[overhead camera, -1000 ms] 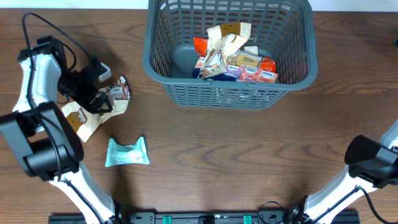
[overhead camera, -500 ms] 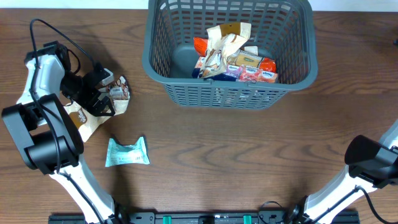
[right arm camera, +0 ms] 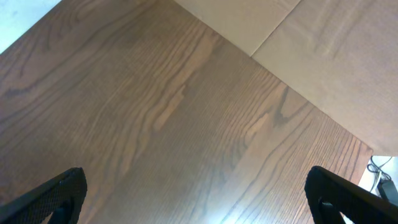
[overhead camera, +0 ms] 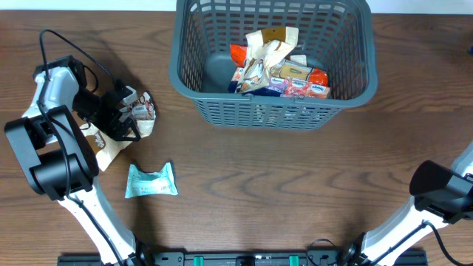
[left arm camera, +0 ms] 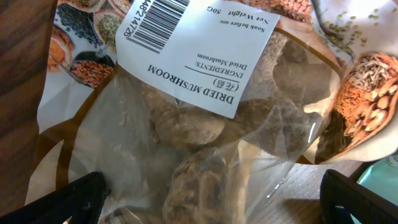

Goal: Pack container
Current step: 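Lower the left gripper onto the dried mushroom bag and grasp it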

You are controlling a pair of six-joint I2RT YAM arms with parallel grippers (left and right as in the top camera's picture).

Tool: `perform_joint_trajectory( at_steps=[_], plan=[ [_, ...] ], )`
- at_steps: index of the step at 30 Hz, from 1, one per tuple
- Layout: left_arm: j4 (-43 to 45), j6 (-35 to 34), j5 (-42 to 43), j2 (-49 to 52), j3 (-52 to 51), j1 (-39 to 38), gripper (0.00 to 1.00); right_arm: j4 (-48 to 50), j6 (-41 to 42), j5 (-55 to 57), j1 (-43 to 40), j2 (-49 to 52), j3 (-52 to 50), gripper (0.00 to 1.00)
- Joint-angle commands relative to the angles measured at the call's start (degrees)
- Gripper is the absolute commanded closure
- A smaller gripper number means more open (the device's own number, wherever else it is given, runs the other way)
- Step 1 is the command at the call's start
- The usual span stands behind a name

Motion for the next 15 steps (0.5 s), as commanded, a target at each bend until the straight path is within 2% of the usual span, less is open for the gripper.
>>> perform_joint_trajectory(
  at_steps=[1,9,10,15],
  plan=[
    [-0.37,0.87,1.18,1.51,-0.31,0.24,0.01,0.09,0.76,0.59,-0.09,0.55,-0.22,0.01],
    [-1.64,0.72,3.08,1.49,-0.31,0.24,0.01,0.09,0.76,0.59,-0.09,0.55,-0.22,0.01],
    [-1.62,0.72,3.08,1.51,-0.31,0.24,0.05,0.09,0.76,0.59,-0.09,0.55,-0.22,0.01],
    [-1.27,0.74,2.86,1.51,-0.31,0.24,0.86,0.09,0.76,0.59,-0.09,0.55,-0.22,0.01]
  ],
)
